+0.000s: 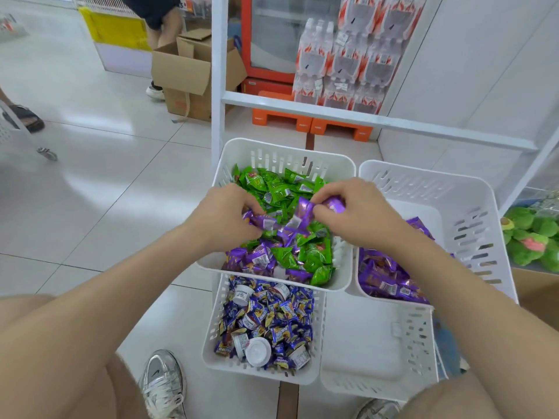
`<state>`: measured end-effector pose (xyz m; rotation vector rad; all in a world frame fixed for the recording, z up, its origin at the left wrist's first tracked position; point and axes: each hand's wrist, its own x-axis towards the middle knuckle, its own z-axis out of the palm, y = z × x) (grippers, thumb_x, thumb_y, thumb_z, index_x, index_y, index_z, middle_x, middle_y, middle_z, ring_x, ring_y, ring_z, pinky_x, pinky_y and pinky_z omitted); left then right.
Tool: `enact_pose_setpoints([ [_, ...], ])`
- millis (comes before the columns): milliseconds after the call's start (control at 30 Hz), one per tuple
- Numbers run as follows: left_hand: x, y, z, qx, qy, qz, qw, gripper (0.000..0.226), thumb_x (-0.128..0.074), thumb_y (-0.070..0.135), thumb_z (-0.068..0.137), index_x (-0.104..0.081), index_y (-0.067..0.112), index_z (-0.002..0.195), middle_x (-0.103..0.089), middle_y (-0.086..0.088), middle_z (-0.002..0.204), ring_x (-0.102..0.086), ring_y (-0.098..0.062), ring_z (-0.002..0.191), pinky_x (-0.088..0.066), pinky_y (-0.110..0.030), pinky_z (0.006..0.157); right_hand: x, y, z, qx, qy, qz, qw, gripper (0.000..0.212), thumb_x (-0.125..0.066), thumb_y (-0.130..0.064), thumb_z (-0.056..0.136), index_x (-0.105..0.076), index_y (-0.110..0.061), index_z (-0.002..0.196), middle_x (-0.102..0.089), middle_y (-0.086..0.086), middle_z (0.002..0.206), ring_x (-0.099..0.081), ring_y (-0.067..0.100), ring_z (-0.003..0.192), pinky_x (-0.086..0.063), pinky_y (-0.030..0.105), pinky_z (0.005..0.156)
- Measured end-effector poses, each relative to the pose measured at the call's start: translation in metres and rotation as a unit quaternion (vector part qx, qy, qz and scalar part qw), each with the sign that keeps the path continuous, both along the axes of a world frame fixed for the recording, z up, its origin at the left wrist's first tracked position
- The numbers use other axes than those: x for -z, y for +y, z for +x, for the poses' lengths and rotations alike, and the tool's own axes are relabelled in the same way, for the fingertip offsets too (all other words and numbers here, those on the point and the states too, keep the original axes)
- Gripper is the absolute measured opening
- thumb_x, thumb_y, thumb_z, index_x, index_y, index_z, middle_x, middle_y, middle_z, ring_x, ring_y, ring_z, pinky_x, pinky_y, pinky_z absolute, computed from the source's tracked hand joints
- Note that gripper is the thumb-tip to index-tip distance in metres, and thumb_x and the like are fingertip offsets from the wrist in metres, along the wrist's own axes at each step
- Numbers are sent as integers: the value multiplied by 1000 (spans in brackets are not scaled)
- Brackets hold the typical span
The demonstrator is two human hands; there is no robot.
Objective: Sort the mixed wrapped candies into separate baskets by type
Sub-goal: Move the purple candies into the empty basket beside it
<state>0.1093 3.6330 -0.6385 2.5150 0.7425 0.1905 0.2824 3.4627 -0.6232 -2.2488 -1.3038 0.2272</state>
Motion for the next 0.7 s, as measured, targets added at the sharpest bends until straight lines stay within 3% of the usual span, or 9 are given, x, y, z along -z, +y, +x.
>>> enact_pose_setpoints([
  [67,-6,-15,6,-2,-50,-55,997,15,-83,31,81,-77,27,94,-76,2,92,-71,-14,69,-59,-33,73,-15,-21,6,65,27,55,996,14,-67,-27,89,-80,-31,87,-74,-13,76,-70,7,64,-56,29,73],
  [167,-13,-43,19,36,-86,-172,981,18,-83,29,85,-76,27,101,-77,7,91,-75,-12,63,-63,-37,66,-27,-58,22,161,47,87,982,19,-64,-22,90,-78,-28,80,-70,-12,69,-71,14,57,-50,24,60],
  [233,-14,-60,34,68,-107,-134,983,18,-81,33,85,-76,33,103,-75,13,88,-74,-9,66,-60,-31,67,-23,-82,39,212,-5,49,976,18,-63,-24,89,-75,-28,77,-70,-14,71,-69,14,66,-47,27,63],
  [333,-15,-85,62,131,-155,-51,978,24,-80,39,85,-77,35,109,-72,16,100,-69,-6,88,-54,-26,87,-8,-112,64,244,-70,-29,967,14,-61,-28,90,-73,-29,83,-71,-10,88,-65,19,84,-41,27,73],
  [433,-16,-110,91,220,-182,26,958,26,-78,31,87,-77,29,113,-70,8,102,-62,-7,95,-46,-25,91,3,-130,79,241,-60,-45,968,15,-63,-28,92,-77,-26,88,-75,-6,94,-69,21,88,-42,26,75],
  [500,-11,-124,112,256,-168,59,950,28,-74,25,89,-76,25,117,-67,2,108,-63,-15,101,-46,-32,95,1,-136,82,231,-33,-33,972,19,-64,-37,97,-76,-26,106,-73,-4,106,-67,20,98,-41,25,81],
  [600,7,-136,139,272,-108,62,954,37,-67,20,96,-66,24,132,-59,-4,122,-60,-23,111,-44,-33,100,-5,-143,82,222,0,-38,974,40,-53,-38,106,-59,-24,143,-62,6,138,-57,23,128,-39,31,104],
  [633,13,-138,146,280,-75,58,955,43,-65,21,98,-60,24,140,-56,-5,129,-58,-24,117,-42,-32,103,-5,-144,82,215,0,-38,976,42,-50,-35,107,-55,-25,147,-59,6,144,-54,23,133,-38,31,108],
  [700,19,-139,154,304,-33,47,951,54,-65,25,99,-49,22,150,-51,-7,142,-51,-25,130,-35,-31,109,-5,-144,83,205,-11,-38,978,38,-51,-26,105,-59,-26,143,-61,6,141,-60,22,125,-43,30,105],
])
